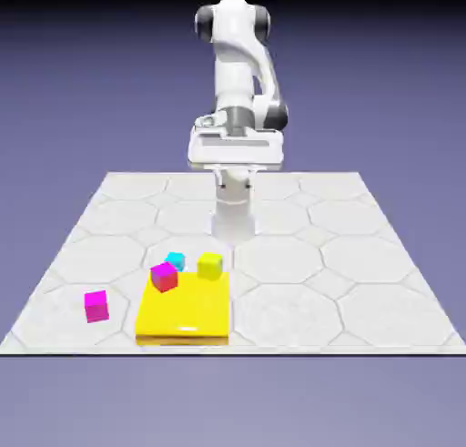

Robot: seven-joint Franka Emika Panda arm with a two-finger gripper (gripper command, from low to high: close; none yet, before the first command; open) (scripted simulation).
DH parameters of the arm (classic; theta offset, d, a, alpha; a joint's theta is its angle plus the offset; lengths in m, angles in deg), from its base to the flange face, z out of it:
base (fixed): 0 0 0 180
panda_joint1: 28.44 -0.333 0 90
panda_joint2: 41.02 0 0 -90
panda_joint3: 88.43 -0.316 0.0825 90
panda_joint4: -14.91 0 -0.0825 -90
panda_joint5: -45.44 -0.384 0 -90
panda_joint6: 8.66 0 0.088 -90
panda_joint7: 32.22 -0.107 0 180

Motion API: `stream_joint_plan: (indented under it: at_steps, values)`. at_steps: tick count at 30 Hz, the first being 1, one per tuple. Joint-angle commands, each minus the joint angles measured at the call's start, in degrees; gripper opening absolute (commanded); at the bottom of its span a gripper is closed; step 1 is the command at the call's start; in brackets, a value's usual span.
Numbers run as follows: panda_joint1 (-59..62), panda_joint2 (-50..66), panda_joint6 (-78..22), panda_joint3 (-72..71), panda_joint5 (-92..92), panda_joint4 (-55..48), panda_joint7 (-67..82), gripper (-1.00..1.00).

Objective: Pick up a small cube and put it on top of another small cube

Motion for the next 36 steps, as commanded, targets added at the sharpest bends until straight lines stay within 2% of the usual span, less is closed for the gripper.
stream_joint_plan:
  at_steps: [1, 29, 36]
  values:
    - [-0.29, 0.80, -0.83, 2.08, -0.57, 0.27, -1.32, 0.00]
    - [-8.01, 22.44, -23.06, 58.11, -15.94, 7.63, -36.82, 0.00]
    - [-22.20, 20.43, -19.59, 72.63, -14.03, 7.48, -37.94, 0.00]
